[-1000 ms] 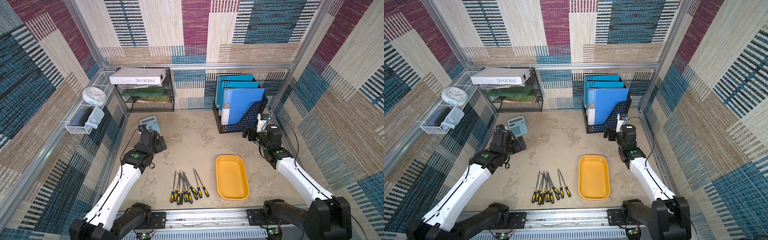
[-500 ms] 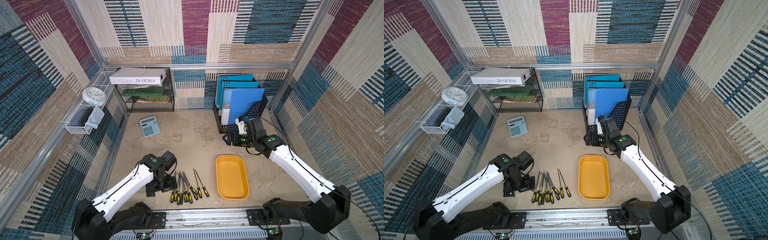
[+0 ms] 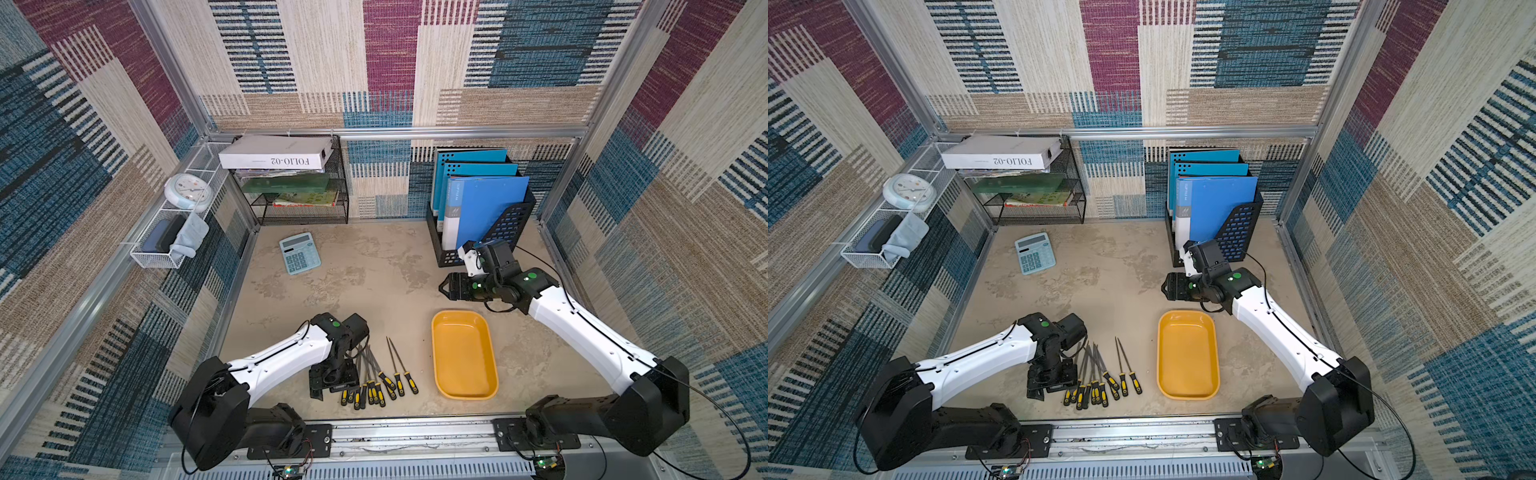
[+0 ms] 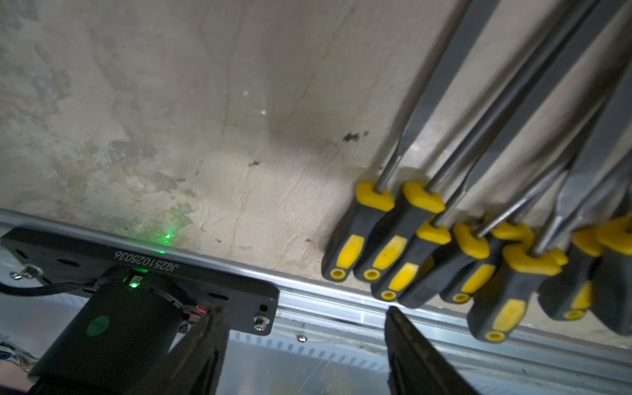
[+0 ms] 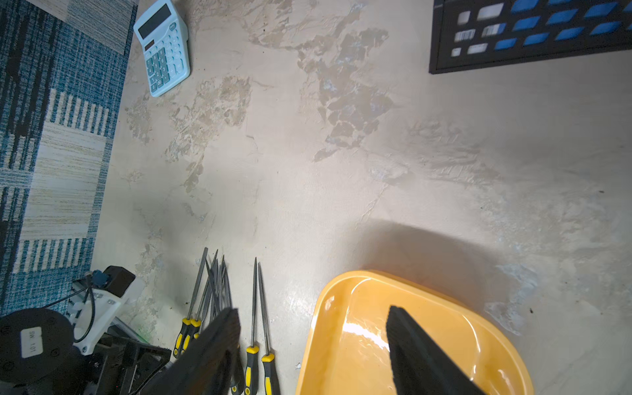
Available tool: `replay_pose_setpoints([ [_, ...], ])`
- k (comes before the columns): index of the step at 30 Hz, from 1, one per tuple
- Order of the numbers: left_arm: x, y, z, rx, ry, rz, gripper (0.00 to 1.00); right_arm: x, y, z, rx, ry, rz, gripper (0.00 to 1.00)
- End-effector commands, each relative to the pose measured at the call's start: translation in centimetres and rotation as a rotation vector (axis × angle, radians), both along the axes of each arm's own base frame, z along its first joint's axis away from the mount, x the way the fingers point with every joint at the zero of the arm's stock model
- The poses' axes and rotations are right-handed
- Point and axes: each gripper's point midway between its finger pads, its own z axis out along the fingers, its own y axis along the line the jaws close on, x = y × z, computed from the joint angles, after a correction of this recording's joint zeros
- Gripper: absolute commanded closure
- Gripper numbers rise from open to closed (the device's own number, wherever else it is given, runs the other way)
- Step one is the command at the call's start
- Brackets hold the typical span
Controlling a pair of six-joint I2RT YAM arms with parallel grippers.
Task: Put the file tool into the storage box
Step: Pick up the file tool from the center of the board.
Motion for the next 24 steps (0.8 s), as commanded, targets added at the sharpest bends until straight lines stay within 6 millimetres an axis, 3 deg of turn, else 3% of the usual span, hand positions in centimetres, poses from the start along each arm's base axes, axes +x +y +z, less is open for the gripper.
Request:
replay_pose_setpoints([
  [1, 0.8, -1.0, -0.5, -0.019, -0.012, -0.001, 0.28, -0.7, -0.1, -0.3, -0.008, 0.016, 0.011, 0.28],
  [6, 0.6, -0.6, -1.5, 0.013, 0.003, 0.013, 0.35, -1.0, -0.2, -0.4, -0.01, 0.019, 0.014, 0.3],
  [24, 0.3, 0.6, -3.0, 0.065, -0.012, 0.045, 0.43, -1.3, 0.0, -0.9, -0.009, 0.024, 0.032, 0.32],
])
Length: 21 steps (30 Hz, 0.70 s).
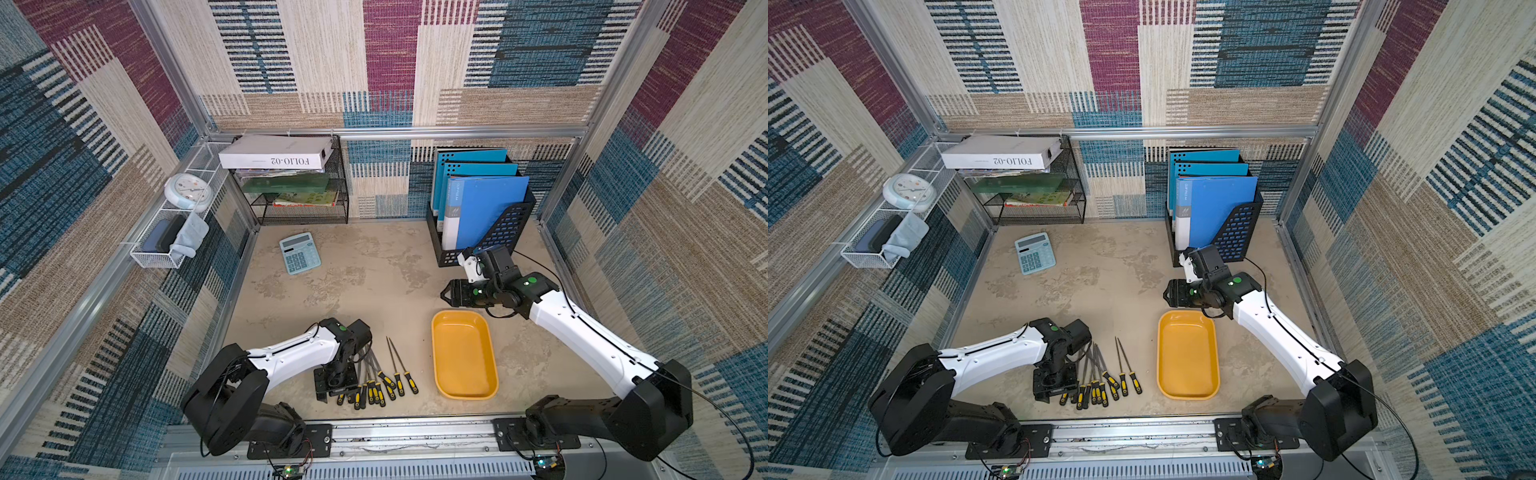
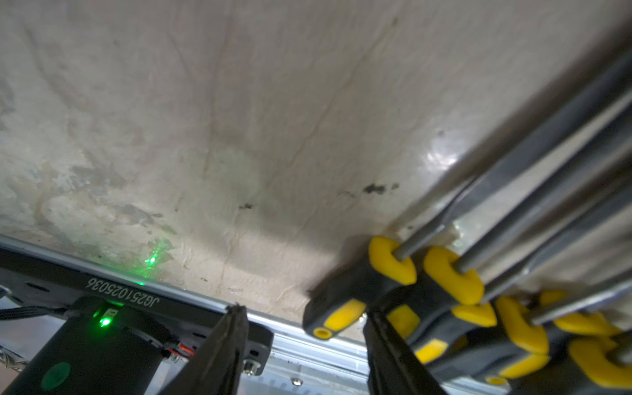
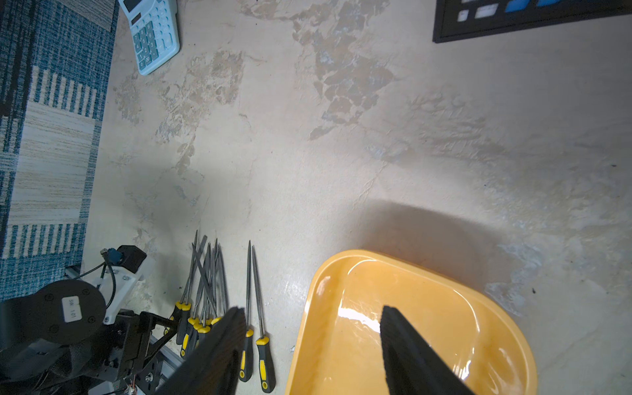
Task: Put the file tool into the storage box
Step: Pick up the file tool from the center of the board.
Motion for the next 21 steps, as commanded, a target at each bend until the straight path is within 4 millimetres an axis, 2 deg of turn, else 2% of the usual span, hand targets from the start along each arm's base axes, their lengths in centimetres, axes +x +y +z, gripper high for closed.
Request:
replay_pose_setpoints([
  [1, 0.4, -0.1, -0.3, 0.01, -0.013, 0.009, 0.43, 0.0, 0.2, 0.1, 0.004, -0.006, 0.014, 0.32],
  [4, 0.4, 0.0, -0.7, 0.017, -0.003, 0.007, 0.47, 0.0, 0.2, 0.1, 0.0, -0.005, 0.016, 0.34],
  [14, 0.8, -0.5, -2.1, 0.019, 0.023, -0.022, 0.71, 0.0, 0.3, 0.2, 0.001, -0.007, 0.021, 0.37],
  [16, 0.7, -0.4, -1.9, 0.021, 0.03, -0.034, 0.77, -0.1, 0.4, 0.2, 0.006, -0.004, 0.022, 0.38],
  [21, 0.6, -0.2, -0.8, 0.007, 0.018, -0.063, 0.81, -0.1, 0.7, 0.3, 0.017, -0.004, 0.032, 0.39],
])
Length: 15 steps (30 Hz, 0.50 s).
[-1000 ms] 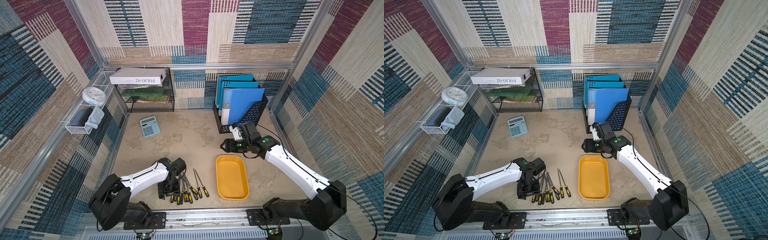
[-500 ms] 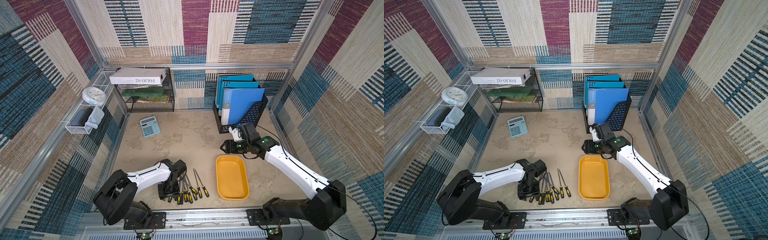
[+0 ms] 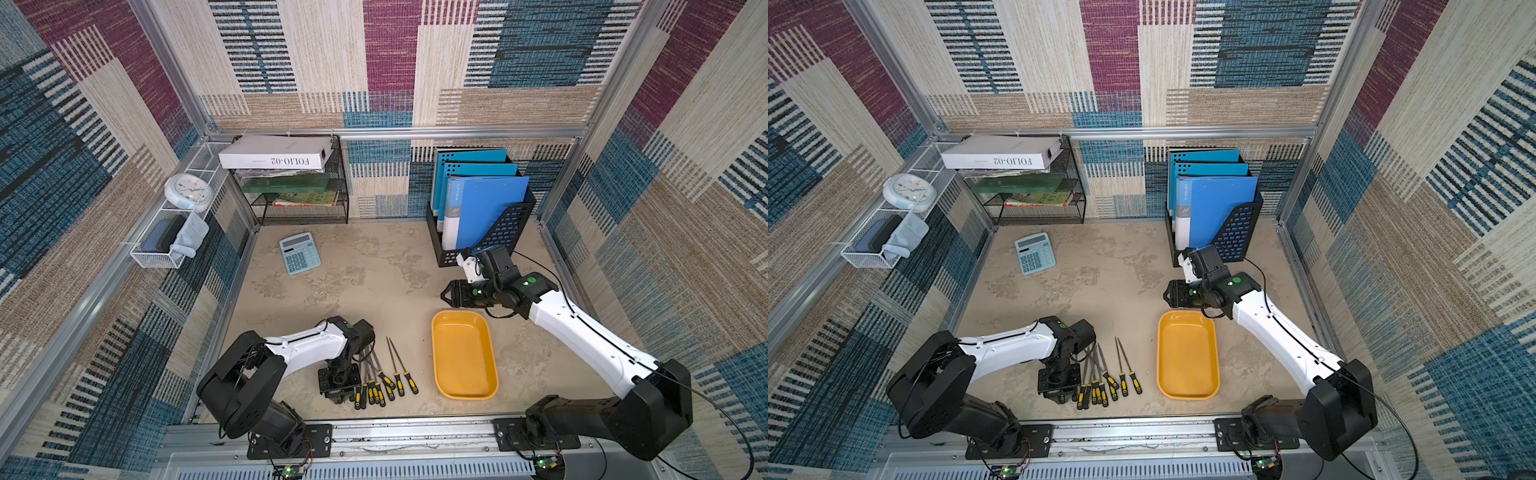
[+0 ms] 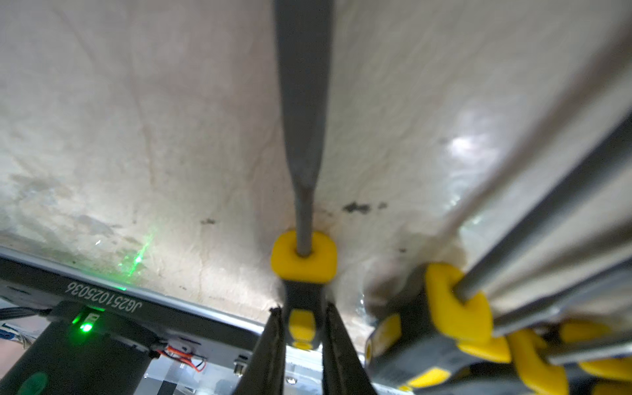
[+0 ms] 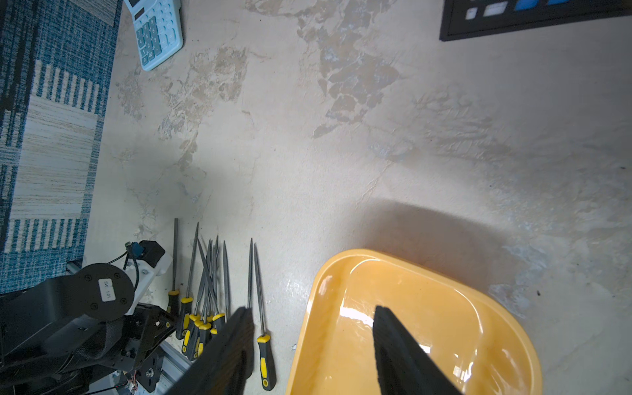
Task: Put the file tool into the storage box
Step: Pick up the file tool from the center of the board.
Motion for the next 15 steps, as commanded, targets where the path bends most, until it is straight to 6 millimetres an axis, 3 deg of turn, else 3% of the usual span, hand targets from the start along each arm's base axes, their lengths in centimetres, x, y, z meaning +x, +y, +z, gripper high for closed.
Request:
replay_pose_setpoints([
  [1, 0.5, 0.5, 0.5, 0.006, -0.043, -0.044, 0.82, 0.1, 0.5, 0.4, 0.02, -0.006, 0.017, 0.39],
  [7, 0.5, -0.7, 3.5, -0.125, -0.1, -0.089, 0.91, 0.0, 2.1, 1.5, 0.098, 0.006, 0.059, 0.4],
  [11, 1.6, -4.0, 8.4, -0.37, -0.228, -0.161, 0.92, -0.6, 5.2, 4.3, 0.295, 0.014, 0.154, 0.33],
  [15, 2.3, -8.1, 14.0, -0.645, -0.323, -0.242, 0.93, -1.9, 8.1, 5.9, 0.51, 0.089, 0.233, 0.32],
])
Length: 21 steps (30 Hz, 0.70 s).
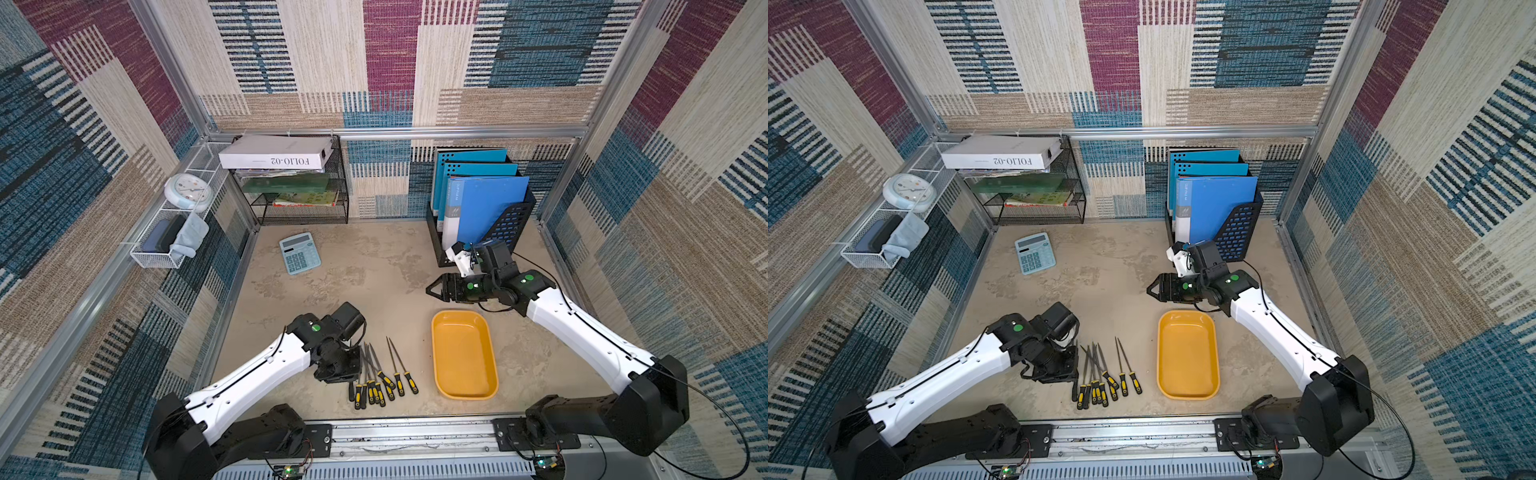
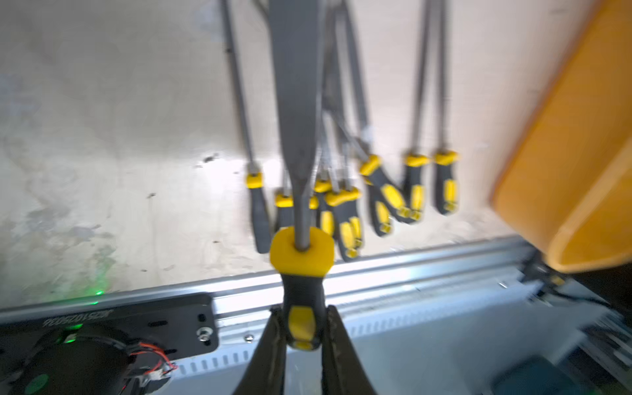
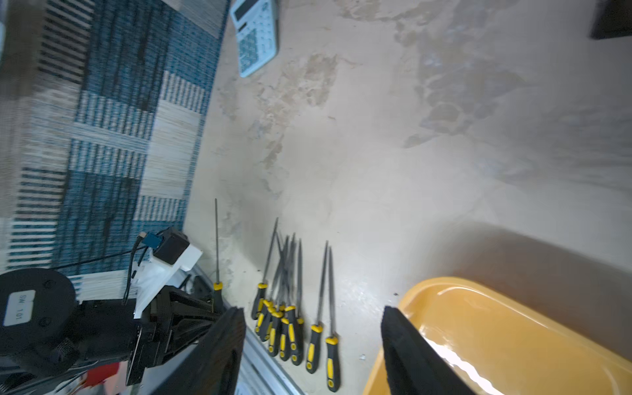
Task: Put the file tool into the storage box
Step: Pick up the file tool from the center of the board, then place the file tool in the storage box.
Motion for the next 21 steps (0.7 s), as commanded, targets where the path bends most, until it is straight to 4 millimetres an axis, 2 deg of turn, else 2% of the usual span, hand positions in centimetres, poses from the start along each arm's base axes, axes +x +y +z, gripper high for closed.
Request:
replay_pose_setpoints([
  [1, -0.4, -3.4, 3.9, -0.216, -0.023, -0.125, 0.93, -1.3, 3.3, 2.9, 0.229, 0.051, 0.111, 0.32],
  [3, -0.2, -4.7, 5.4, -0.282, -0.027, -0.145, 0.97, -1.7, 4.4, 3.6, 0.264, 0.049, 0.141, 0.32],
  [7, 0.2, -6.0, 6.5, -0.334, -0.034, -0.165, 1.0, -2.3, 6.0, 3.6, 0.279, 0.078, 0.183, 0.33],
  [14, 0.5, -7.1, 6.8, -0.358, -0.044, -0.192, 1.0, -3.7, 8.0, 1.5, 0.255, 0.15, 0.223, 0.37],
  [21, 0.4, -7.4, 6.1, -0.351, -0.025, -0.199, 1.0, -5.0, 10.2, 0.3, 0.221, 0.179, 0.284, 0.42],
])
